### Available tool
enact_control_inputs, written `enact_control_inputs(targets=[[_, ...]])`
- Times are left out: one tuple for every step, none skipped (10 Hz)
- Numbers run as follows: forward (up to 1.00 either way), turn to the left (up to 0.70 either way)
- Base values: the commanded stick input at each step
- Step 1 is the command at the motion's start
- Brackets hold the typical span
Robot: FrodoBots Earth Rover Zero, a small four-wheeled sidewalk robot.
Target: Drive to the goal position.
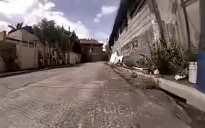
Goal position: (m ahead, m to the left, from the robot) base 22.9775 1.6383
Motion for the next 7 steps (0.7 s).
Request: enact_control_inputs(targets=[[0.70,0.00],[0.70,0.00],[0.70,0.00],[0.70,0.00],[0.70,0.00],[0.70,0.00],[0.70,0.00]])
